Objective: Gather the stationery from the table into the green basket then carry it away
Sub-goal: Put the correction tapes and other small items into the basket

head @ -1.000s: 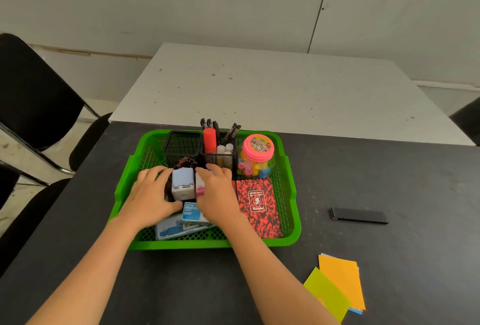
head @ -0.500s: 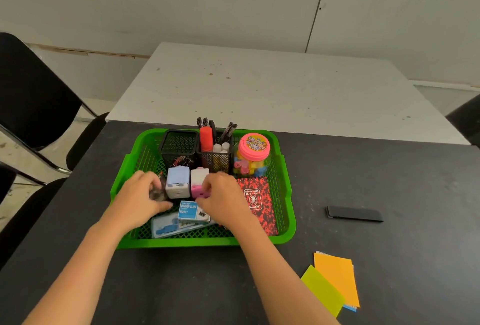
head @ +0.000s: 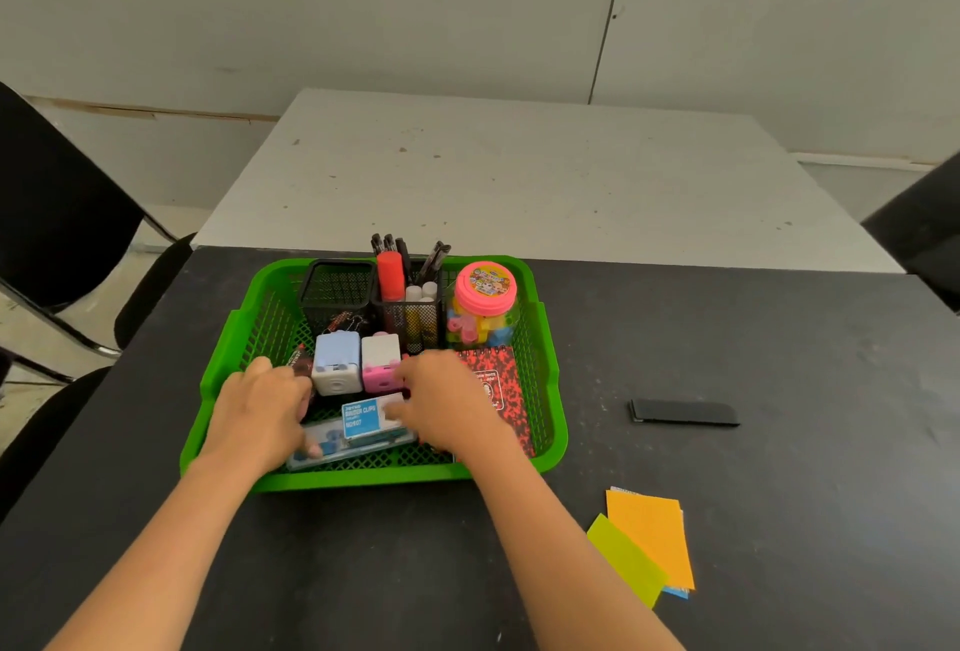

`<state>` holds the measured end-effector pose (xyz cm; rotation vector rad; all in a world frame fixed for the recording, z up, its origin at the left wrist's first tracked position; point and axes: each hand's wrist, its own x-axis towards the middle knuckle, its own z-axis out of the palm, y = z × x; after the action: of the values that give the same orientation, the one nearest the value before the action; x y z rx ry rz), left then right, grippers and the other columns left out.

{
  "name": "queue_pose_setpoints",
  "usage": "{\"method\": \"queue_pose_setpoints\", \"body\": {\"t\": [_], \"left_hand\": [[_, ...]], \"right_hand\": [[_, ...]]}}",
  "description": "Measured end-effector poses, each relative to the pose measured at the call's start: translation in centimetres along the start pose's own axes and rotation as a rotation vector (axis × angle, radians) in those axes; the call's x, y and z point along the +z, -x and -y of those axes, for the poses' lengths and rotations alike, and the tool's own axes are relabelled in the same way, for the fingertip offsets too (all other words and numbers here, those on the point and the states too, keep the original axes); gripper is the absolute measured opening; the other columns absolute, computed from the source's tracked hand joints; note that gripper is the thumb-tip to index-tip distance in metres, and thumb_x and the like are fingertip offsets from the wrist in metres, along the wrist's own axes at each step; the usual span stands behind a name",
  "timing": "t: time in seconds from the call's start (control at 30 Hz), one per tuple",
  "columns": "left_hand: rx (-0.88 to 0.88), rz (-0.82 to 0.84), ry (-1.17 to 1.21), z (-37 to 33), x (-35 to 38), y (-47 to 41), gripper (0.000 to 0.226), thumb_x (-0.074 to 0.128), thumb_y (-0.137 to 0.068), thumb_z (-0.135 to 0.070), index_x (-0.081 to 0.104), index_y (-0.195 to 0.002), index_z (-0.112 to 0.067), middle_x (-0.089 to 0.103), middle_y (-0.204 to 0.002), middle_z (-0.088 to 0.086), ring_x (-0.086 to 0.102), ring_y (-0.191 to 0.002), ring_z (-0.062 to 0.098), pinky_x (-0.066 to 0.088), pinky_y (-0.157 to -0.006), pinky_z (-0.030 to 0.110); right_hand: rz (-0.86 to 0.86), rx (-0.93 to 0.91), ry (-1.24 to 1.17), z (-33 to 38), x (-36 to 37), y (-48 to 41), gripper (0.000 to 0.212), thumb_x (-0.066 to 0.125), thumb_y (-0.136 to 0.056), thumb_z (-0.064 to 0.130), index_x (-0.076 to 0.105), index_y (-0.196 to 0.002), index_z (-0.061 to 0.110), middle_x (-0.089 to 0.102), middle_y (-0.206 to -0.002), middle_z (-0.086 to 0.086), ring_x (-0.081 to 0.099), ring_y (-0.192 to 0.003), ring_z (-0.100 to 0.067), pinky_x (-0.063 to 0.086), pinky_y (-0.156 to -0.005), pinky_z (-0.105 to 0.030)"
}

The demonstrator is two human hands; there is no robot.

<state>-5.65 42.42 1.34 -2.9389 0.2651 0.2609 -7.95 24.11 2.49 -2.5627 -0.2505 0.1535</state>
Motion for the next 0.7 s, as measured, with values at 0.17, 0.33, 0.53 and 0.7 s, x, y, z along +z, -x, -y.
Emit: {"method": "queue_pose_setpoints", "body": {"t": [0.17,0.33,0.53,0.7], "left_hand": [[-0.003,-0.066,0.179,-1.2,-0.8,0.5,0.034,0.077,-0.067,-0.041,0.047,-0.069,-0.026,0.044,-0.074,-0.011,0.038,-0.084,0.015,0.029,-0.065,0.027],[0.025,-0.17,0.53,-4.9,-1.6,1.5,0.033,0.073,-0.076,-0.021,0.045,-0.058,-0.025,0.043,-0.067,-0.008,0.039,-0.085,0.02,0.032,-0.068,0.031],[0.118,-0.213,0.759,-9.4,-2.0,2.4,0.03,0.069,-0.08,-0.021,0.045,-0.062,-0.027,0.043,-0.069,-0.006,0.04,-0.081,0.018,0.03,-0.067,0.027],[0.125,-0.294,1.01,-11.0,-3.6,1.7,0.017,0.066,-0.083,-0.016,0.059,-0.097,-0.023,0.048,-0.083,-0.005,0.046,-0.072,0.008,0.034,-0.063,0.012]], "right_hand": [[-0.84,0.431,-0.303,-7.0,-5.3,4.2,0.02,0.053,-0.087,0.005,0.069,-0.098,0.003,0.069,-0.098,-0.017,0.062,-0.092,-0.03,0.041,-0.082,-0.031],[-0.117,0.833,0.077,-16.5,-4.6,8.3,0.034,0.043,-0.093,0.006,0.051,-0.125,0.007,0.044,-0.136,-0.014,0.037,-0.126,-0.037,0.037,-0.1,-0.042],[-0.127,0.654,0.304,-18.4,-3.6,10.0,0.037,0.045,-0.096,0.015,0.044,-0.132,0.022,0.043,-0.135,-0.006,0.032,-0.124,-0.03,0.035,-0.1,-0.042],[-0.622,0.395,0.016,-13.0,-6.5,6.6,0.037,0.049,-0.091,0.001,0.05,-0.128,0.004,0.05,-0.127,-0.02,0.044,-0.111,-0.038,0.037,-0.089,-0.04]]}}
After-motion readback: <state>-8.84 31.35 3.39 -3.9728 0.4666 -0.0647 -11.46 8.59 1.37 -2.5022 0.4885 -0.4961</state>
